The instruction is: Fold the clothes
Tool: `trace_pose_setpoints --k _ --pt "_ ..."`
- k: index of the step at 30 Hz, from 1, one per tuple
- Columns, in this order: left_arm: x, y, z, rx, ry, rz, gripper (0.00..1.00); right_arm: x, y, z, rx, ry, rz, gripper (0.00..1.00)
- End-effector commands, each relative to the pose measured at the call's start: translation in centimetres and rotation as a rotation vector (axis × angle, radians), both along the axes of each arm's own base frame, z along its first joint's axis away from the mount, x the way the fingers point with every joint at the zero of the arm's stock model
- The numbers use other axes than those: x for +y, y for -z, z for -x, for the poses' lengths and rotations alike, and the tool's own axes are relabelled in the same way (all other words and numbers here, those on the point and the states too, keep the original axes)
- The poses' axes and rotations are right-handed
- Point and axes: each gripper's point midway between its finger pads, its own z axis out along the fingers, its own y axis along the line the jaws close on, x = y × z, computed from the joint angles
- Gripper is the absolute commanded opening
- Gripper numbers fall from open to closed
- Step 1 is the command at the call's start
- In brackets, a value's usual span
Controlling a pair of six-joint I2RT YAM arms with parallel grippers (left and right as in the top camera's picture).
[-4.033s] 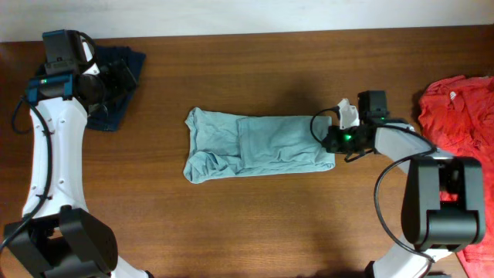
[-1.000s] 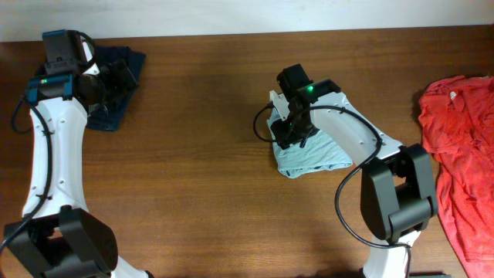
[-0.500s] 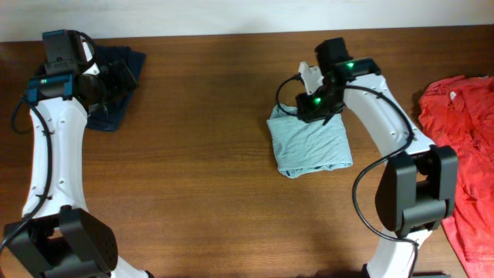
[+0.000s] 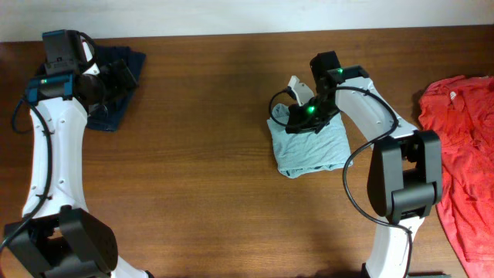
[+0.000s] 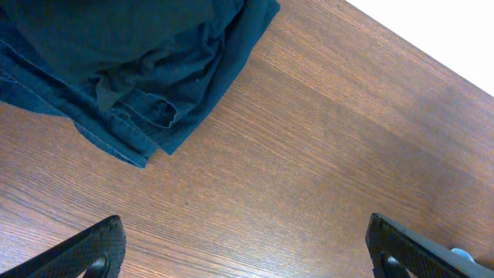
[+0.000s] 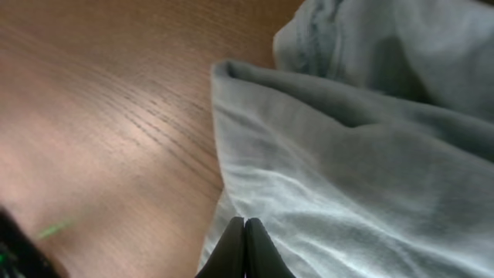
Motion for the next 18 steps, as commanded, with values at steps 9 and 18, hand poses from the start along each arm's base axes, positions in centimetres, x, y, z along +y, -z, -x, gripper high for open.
trace_pose_setpoints --k 9,18 --pt "0.2 0.1 0.0 0.003 -0.005 -0.006 0.99 2.1 -0.7 -0.8 -0.135 0.030 0.341 0.10" --pt "0.2 0.1 0.0 0.003 -0.005 -0.006 0.99 2.6 -1.5 -1.9 -0.327 0.310 0.655 0.36"
